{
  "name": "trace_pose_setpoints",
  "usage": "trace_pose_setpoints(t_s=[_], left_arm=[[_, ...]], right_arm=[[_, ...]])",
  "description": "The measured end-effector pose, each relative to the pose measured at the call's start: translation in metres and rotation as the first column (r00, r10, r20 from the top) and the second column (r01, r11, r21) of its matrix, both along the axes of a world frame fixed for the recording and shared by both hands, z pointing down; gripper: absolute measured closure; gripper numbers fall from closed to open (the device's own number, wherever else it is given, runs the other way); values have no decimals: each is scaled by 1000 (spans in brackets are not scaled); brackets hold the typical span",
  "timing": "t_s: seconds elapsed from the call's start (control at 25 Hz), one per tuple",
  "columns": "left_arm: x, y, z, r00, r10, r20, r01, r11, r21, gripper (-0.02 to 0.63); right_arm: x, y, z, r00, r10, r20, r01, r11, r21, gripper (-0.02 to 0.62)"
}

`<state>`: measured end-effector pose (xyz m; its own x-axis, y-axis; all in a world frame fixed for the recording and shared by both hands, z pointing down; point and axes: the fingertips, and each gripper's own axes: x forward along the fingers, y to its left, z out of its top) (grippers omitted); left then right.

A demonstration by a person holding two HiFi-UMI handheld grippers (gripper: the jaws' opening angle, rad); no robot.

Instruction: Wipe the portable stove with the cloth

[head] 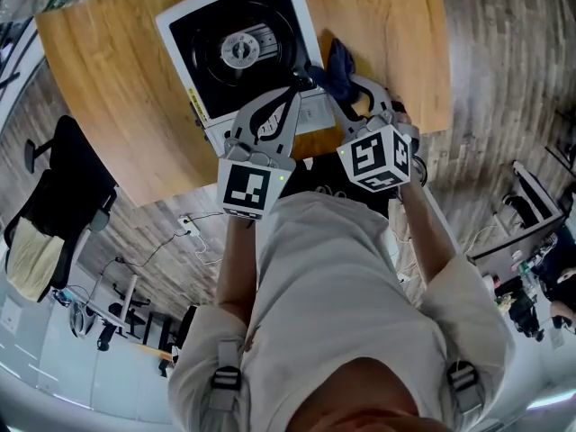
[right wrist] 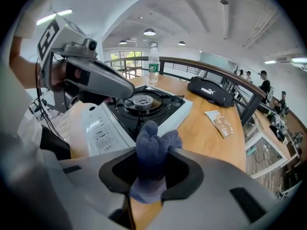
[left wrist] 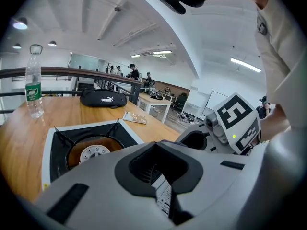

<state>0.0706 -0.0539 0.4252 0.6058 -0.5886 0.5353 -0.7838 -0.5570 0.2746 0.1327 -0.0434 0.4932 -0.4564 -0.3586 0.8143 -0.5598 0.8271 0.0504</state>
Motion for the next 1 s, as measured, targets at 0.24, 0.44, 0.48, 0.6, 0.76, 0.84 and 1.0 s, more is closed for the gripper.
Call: trace_pose_setpoints(t_s=[0.24,0.44,0.48,0.6,0.76,0.84,1.0], left_arm=[[-2,-5,3,1000,-14,-4,14,1000,-5,586],[-7,-8,3,1000,-25,-10,25,1000,-8,586],[-8,-9,4,1000,-27,-11,27,1000,-8,586],[-11,-11,3,999,-30,-11,30,1000,-4,586],[-14,-15,0,999,-39,-14,39,999,1,586],[-15,-17,1,999,-43,-16,43,999,3,586],[-18,-20,0,999,-44,-16,44,999,6,586]], right_arm=[[-11,3,6,999,-51,-1,51,998,-34,463],[-15,-7,6,999,-31,25,33,997,-71,463],[-15,-9,7,999,-28,24,30,997,-72,463],[-16,-16,7,1000,-21,23,22,997,-73,463],[-17,-26,7,999,3,35,0,996,-92,465],[-18,-32,8,999,17,42,-12,995,-102,465],[-21,-44,8,998,36,53,-30,994,-106,465]])
